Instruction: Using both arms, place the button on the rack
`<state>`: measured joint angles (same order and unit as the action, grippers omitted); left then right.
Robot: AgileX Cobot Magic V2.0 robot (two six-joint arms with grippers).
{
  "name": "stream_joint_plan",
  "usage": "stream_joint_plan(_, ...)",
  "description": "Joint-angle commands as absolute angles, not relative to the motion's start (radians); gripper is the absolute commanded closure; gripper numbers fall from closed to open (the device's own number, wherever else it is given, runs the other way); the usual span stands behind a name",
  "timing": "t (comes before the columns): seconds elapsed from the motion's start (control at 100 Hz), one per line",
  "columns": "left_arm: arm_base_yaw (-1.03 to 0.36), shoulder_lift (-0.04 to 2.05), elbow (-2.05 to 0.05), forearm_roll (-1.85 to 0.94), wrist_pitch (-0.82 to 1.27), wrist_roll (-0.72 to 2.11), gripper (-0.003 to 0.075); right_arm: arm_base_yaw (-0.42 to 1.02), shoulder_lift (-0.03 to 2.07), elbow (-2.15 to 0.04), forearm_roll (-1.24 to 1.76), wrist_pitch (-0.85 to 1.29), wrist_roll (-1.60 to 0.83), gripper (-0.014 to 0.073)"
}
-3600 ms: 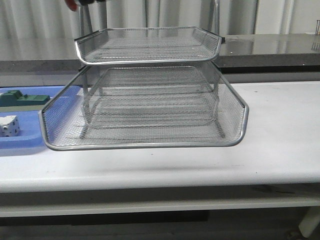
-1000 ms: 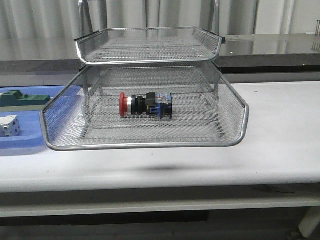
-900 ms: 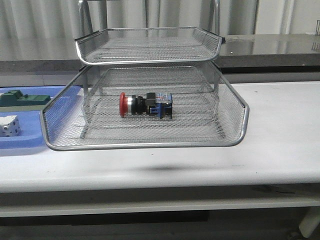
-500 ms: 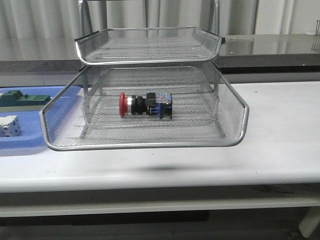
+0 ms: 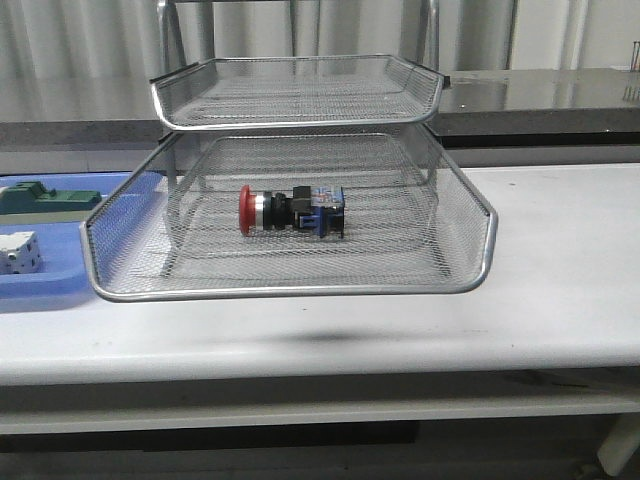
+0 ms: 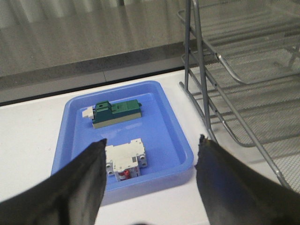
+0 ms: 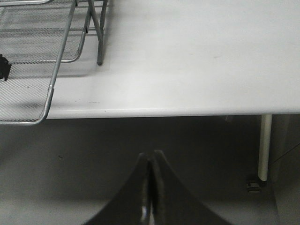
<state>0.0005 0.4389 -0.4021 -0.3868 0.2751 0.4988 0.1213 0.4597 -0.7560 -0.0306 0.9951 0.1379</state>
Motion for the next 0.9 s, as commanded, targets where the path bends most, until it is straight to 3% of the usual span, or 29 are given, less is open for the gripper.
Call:
stream_joint_plan(0.0, 0.001, 0.375, -0.383, -0.434, 0.148, 0.489, 0.0313, 0.116, 0.466, -0.787, -0.043, 0.933, 0.133, 0.0662)
stream_joint_plan(0.24, 0.001, 0.233, -0.313, -0.443, 0.136, 0.489, 0.0313, 0.116, 0.466, -0.787, -0.043, 0.933, 0.133, 0.0662)
stream_joint_plan(0.55, 0.001, 0.223, -0.307, -0.443, 0.139, 0.489, 0.0342, 0.116, 0.466, -0.787, -0.043, 0.933, 0.133, 0.0662)
stream_joint_plan(0.69, 0.001, 0.223, -0.307, -0.443, 0.139, 0.489, 0.0479, 0.116, 0.466, -0.787, -0.043, 0.933, 0.133, 0.0662)
stream_joint_plan(0.89, 0.001, 0.223, -0.307, -0.443, 0.139, 0.489, 0.0741, 0.116, 0.466, -0.787, -0.043, 0.933, 0.133, 0.0662)
